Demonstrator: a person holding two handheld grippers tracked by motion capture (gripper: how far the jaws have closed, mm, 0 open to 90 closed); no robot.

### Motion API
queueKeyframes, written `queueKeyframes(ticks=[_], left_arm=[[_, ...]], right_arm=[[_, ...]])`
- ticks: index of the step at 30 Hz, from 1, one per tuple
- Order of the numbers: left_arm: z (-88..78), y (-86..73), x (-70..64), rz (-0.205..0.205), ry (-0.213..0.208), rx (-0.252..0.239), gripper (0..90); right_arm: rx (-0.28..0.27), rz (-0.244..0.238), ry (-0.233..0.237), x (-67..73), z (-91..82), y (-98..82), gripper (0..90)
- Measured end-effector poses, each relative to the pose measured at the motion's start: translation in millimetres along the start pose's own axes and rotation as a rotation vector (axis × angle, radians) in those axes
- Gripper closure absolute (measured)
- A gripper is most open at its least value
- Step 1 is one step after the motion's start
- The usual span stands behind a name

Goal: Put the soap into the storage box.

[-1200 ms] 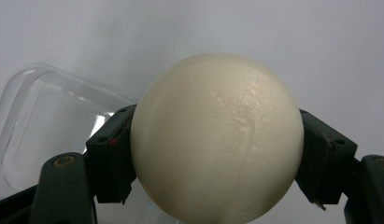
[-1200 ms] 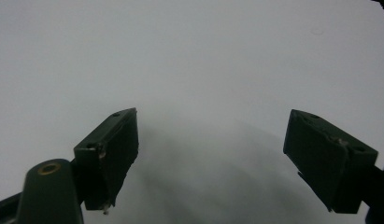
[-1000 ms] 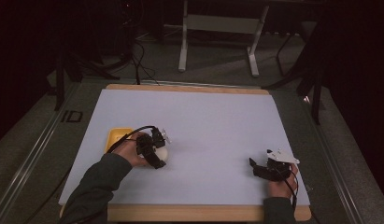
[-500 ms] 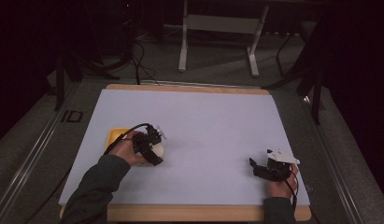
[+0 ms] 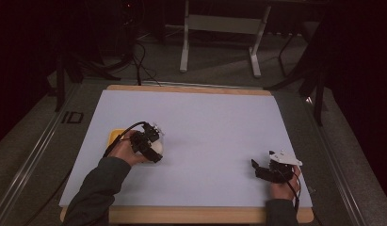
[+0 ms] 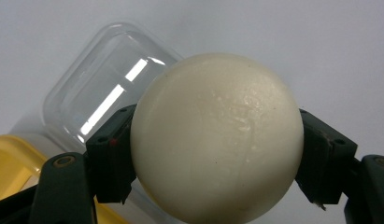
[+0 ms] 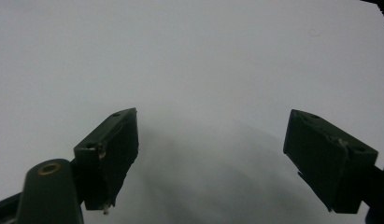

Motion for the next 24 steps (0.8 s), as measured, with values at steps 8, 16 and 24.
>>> queueKeyframes(ticks=[8, 16, 24], left_arm=[[-5.5, -2.1, 8.1, -0.053, 0.026, -0.018, 25.7], [-9.2, -5.5, 16.1, -0.123, 0.039, -0.022, 25.7], [-13.9, -9.7, 25.1, -0.170, 0.055, -0.023, 25.7]], right_arm=[[-0.001, 0.002, -0.001, 0.0, -0.4, 0.0, 17.6], [-0.002, 0.001, -0.003, 0.1, -0.3, 0.1, 17.6], [-0.002, 0.003, -0.003, 0.1, -0.5, 0.0, 17.6]])
Point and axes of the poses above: each handheld gripper's, and its own axes: z roughly forward along the jaws, y roughly out of its top, x roughly to its left, the point moved 9 cm from there along z, roughly forward along the jaws, and after that the axes turned 5 degrees about -y, right-handed, at the moved point
